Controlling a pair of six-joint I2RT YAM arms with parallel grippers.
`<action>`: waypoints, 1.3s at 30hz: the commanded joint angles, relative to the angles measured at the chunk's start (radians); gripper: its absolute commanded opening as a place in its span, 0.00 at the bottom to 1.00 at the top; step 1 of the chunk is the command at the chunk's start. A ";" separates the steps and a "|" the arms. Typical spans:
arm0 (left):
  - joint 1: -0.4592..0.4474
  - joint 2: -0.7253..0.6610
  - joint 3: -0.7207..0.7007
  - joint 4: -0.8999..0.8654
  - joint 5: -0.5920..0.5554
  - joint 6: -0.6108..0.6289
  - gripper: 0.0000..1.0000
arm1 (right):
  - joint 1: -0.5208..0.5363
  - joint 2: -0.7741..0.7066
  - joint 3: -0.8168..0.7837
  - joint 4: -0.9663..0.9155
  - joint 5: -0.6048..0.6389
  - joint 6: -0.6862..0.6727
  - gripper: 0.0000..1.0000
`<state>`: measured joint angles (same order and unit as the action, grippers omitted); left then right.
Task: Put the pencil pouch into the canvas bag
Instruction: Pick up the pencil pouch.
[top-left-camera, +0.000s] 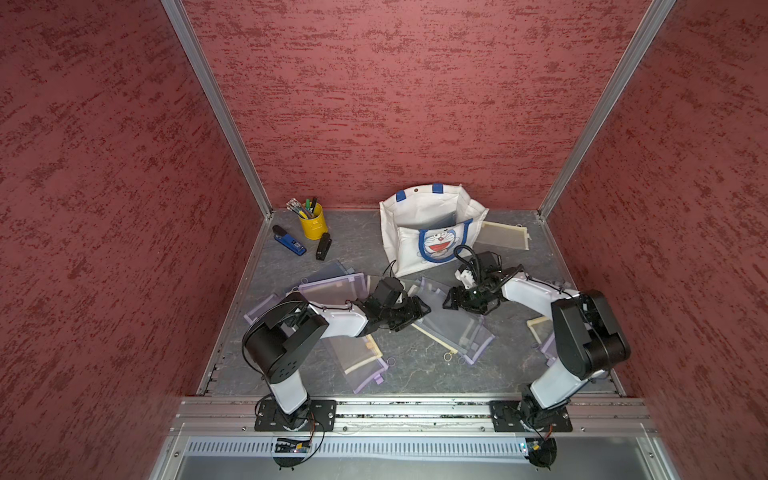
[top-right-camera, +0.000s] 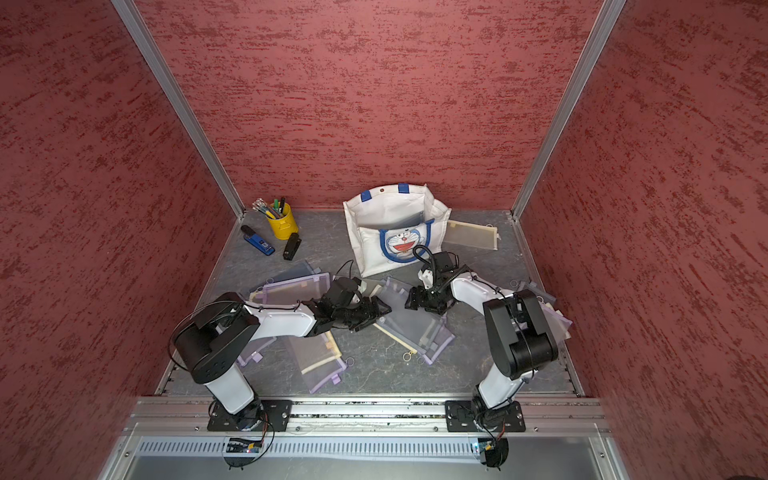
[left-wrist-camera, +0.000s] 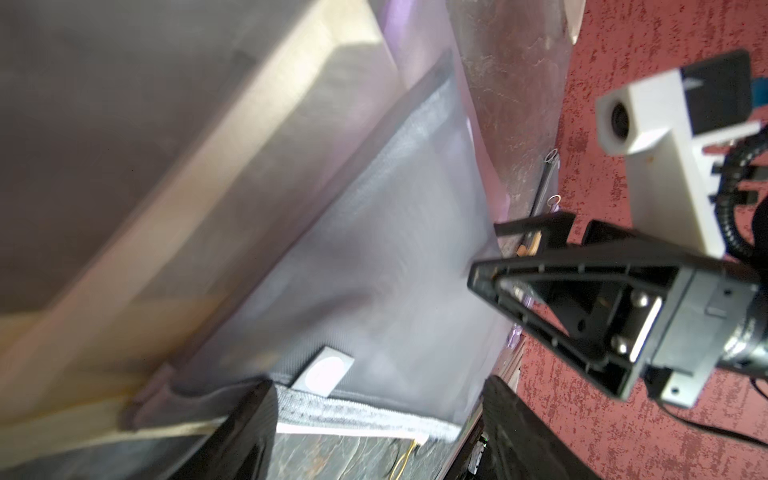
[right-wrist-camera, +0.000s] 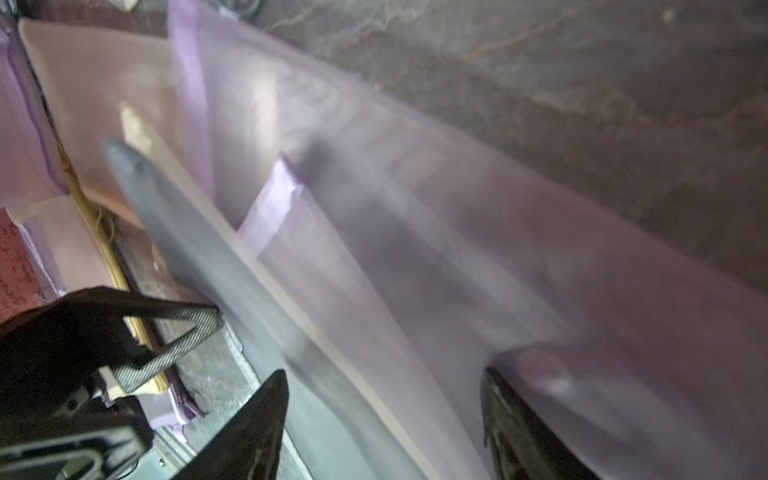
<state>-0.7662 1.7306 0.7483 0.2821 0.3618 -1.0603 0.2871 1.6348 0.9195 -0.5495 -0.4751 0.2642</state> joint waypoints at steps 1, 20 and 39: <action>-0.012 0.035 0.008 0.052 -0.013 -0.022 0.78 | 0.004 -0.077 -0.031 -0.007 -0.060 -0.012 0.70; -0.005 0.064 0.002 0.072 0.005 -0.008 0.75 | 0.051 -0.205 -0.024 -0.176 0.114 0.001 0.81; -0.001 0.063 -0.010 0.073 0.010 0.006 0.75 | 0.056 -0.131 -0.050 -0.102 0.044 0.020 0.78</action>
<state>-0.7727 1.7691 0.7532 0.3603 0.3668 -1.0729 0.3370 1.4845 0.8898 -0.6861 -0.4042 0.2802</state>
